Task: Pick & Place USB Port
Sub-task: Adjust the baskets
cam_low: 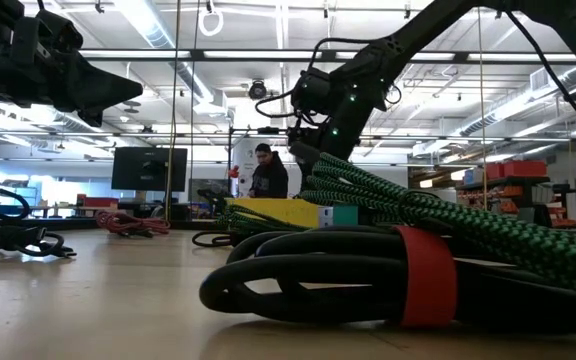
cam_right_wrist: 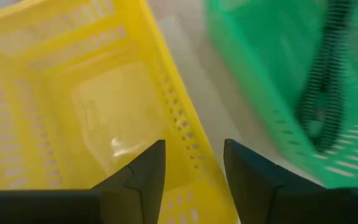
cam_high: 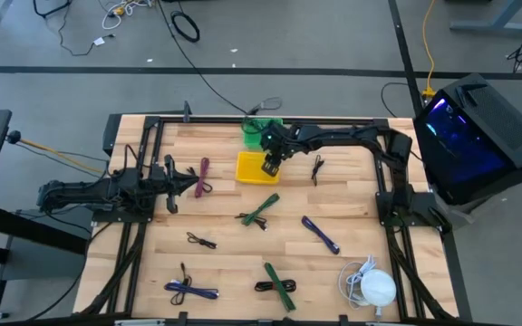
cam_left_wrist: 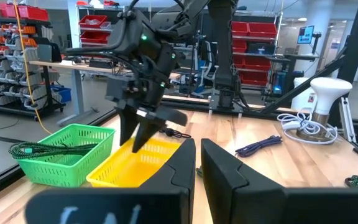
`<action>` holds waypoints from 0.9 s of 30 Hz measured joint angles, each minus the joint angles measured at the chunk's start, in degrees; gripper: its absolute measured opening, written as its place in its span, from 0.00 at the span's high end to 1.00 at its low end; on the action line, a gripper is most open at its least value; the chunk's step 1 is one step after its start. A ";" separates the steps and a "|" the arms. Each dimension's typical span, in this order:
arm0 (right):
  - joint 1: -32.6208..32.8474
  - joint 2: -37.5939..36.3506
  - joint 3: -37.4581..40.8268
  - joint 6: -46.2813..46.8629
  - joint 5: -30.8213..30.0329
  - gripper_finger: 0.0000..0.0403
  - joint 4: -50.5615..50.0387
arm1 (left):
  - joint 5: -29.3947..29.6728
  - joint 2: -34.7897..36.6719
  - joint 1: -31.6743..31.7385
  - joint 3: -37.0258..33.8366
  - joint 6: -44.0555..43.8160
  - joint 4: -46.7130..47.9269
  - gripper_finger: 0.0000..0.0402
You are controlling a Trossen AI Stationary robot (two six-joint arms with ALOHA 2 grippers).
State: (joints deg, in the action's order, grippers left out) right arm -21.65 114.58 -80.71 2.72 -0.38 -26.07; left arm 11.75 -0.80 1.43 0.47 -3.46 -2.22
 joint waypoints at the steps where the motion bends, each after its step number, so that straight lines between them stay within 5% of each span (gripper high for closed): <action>1: 0.28 -0.18 0.00 -0.13 0.00 0.60 -0.01 | 0.00 0.00 -0.02 0.00 -0.15 0.00 0.93; 10: 0.13 -3.74 -0.12 1.02 -6.51 0.60 -3.48 | -1.25 0.02 -0.02 -0.02 -1.54 0.02 0.93; 14: 0.99 -3.82 -0.11 2.15 -0.45 0.60 -3.73 | -2.36 0.02 -0.02 -0.04 -1.90 0.07 0.93; 27: 4.41 -3.78 1.91 3.75 -3.58 0.60 -1.72 | -2.38 0.02 -0.01 -0.04 -1.84 0.02 0.93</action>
State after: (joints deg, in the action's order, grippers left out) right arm -17.23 110.79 -78.80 6.47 -3.97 -27.79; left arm 9.37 -0.78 1.42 0.43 -5.30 -2.20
